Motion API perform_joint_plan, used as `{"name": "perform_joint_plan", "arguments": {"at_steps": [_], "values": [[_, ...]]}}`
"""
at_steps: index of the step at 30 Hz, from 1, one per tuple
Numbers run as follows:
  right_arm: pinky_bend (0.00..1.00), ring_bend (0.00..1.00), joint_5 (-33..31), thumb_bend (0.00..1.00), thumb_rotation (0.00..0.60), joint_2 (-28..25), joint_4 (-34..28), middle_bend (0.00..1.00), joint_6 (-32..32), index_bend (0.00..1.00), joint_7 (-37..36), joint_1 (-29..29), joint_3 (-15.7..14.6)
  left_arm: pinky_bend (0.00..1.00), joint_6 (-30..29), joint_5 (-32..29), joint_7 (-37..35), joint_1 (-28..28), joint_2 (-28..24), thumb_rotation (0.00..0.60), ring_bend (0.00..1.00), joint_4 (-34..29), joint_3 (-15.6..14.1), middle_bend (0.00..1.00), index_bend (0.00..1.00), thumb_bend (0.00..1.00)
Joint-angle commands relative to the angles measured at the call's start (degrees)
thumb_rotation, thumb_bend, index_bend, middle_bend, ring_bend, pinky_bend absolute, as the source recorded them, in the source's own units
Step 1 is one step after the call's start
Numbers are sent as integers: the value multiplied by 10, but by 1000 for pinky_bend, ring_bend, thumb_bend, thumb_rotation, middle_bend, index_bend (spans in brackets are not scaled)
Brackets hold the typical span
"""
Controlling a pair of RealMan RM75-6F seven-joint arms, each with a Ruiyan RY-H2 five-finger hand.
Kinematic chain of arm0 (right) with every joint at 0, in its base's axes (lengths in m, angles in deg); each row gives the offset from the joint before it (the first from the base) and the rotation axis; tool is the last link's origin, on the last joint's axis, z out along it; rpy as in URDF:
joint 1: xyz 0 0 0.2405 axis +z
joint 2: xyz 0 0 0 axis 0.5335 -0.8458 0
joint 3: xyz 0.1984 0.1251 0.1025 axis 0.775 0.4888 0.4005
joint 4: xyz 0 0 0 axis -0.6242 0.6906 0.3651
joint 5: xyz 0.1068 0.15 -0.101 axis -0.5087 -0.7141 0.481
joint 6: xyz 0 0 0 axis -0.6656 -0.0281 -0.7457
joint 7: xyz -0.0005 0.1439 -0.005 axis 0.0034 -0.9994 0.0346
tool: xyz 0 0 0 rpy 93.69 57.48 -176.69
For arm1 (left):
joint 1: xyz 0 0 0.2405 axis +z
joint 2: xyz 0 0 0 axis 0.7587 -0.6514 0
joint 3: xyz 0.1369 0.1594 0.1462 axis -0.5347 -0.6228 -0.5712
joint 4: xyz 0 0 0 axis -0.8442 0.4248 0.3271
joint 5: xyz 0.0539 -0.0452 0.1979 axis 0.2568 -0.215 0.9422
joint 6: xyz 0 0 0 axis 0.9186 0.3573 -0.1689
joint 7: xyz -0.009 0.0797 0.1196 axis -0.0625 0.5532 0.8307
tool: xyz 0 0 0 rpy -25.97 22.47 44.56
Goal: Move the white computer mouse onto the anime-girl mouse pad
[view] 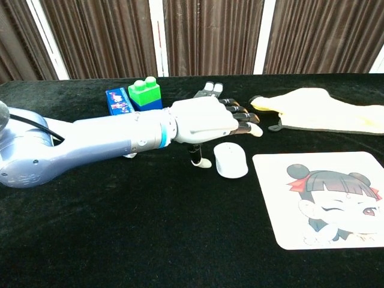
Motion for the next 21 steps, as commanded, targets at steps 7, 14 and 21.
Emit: {"name": "perform_joint_plan", "arguments": {"at_steps": [7, 14, 21], "values": [[0, 0, 2, 154, 600, 1, -1, 0, -3, 88, 3, 1, -3, 0, -22, -7, -4, 22, -21, 600, 0, -13, -12, 0, 28, 242], [0, 0, 2, 154, 600, -1, -4, 0, -4, 89, -1, 1, -4, 0, -81, -22, -5, 82, -84, 600, 0, -72, -21, 0, 28, 241], [0, 0, 6, 154, 600, 4, 2, 0, -12, 89, -1, 4, -9, 0, -181, -55, 31, 187, -225, 600, 0, -230, -33, 0, 28, 240]]}}
